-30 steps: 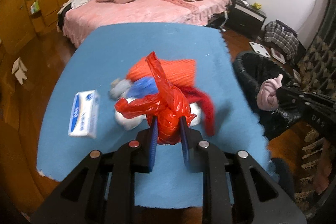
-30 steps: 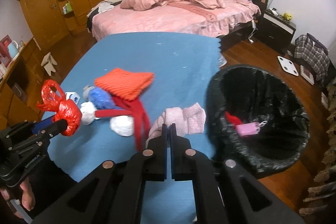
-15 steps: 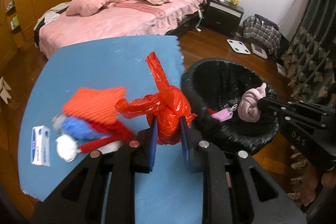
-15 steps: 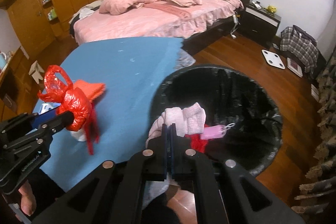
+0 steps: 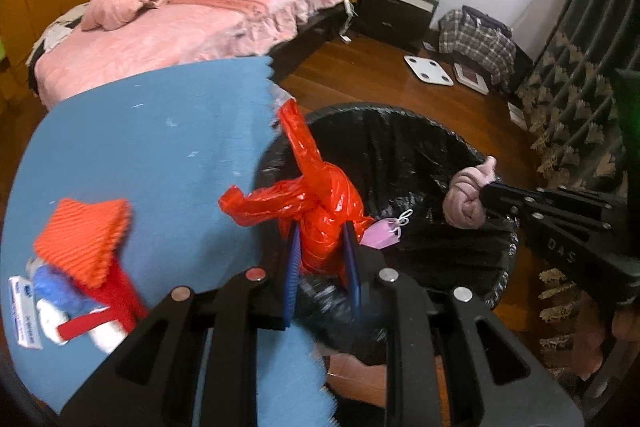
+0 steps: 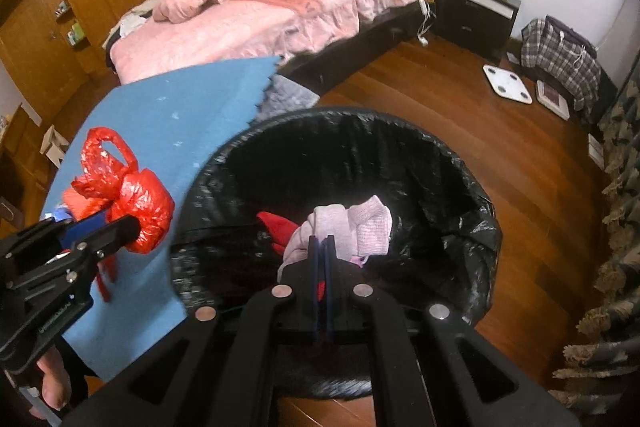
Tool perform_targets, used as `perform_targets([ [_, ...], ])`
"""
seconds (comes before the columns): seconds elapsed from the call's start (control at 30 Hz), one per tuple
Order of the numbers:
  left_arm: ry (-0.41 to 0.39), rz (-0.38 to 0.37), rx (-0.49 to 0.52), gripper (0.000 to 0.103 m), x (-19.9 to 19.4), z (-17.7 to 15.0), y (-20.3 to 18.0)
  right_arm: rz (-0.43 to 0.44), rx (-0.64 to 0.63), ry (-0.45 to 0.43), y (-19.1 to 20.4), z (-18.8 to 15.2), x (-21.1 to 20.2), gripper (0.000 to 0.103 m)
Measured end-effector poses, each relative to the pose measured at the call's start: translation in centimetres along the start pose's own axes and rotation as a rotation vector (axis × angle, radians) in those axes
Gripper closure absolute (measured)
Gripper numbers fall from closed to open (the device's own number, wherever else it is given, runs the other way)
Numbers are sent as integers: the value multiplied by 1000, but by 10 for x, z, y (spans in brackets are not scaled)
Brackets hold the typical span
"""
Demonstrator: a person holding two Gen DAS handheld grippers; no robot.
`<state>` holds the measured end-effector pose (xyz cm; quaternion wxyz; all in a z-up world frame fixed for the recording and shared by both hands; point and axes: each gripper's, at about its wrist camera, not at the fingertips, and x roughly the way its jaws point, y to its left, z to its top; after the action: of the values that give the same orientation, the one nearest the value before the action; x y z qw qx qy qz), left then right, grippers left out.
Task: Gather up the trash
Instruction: 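Carry the sock with the right tool into the bin while the left tool drops the red bag there, then move both open tools back over the table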
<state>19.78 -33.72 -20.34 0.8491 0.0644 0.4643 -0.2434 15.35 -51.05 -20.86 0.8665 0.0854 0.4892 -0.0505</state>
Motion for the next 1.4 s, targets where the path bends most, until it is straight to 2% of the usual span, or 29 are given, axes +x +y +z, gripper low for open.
perform_targets([
  [0.27, 72, -14, 64, 81, 68, 6, -30, -11, 53, 63, -35, 4, 58, 100],
  [0.37, 110, -4, 83, 69, 96, 1, -31, 4, 55, 93, -40, 0, 75, 99],
  [0.43, 117, -4, 81, 51, 102, -1, -27, 12, 54, 121, -43, -2, 83, 96],
  [0.47, 116, 1, 81, 48, 104, -2, -25, 12, 53, 126, -44, -5, 85, 88],
  [0.53, 113, -6, 87, 46, 105, -2, -22, 7, 55, 129, -46, -10, 87, 83],
  [0.67, 115, 0, 83, 46, 103, -2, -15, 8, 85, 133, -50, -15, 84, 83],
  [0.77, 105, 7, 82, 46, 92, -2, -7, -1, 99, 136, -50, -18, 77, 83],
  [0.9, 83, 21, 75, 41, 64, -10, 10, -16, 103, 138, -41, -23, 65, 82],
  [1.03, 60, 29, 58, 40, 35, -19, 31, -25, 96, 100, -19, -32, 42, 75],
  [1.23, 8, 53, 6, 31, -22, -42, 86, -21, 70, 1, 46, -45, -2, 65],
  [1.4, -28, 108, -42, 29, -64, -67, 145, 28, 29, -45, 106, -57, -21, 63],
])
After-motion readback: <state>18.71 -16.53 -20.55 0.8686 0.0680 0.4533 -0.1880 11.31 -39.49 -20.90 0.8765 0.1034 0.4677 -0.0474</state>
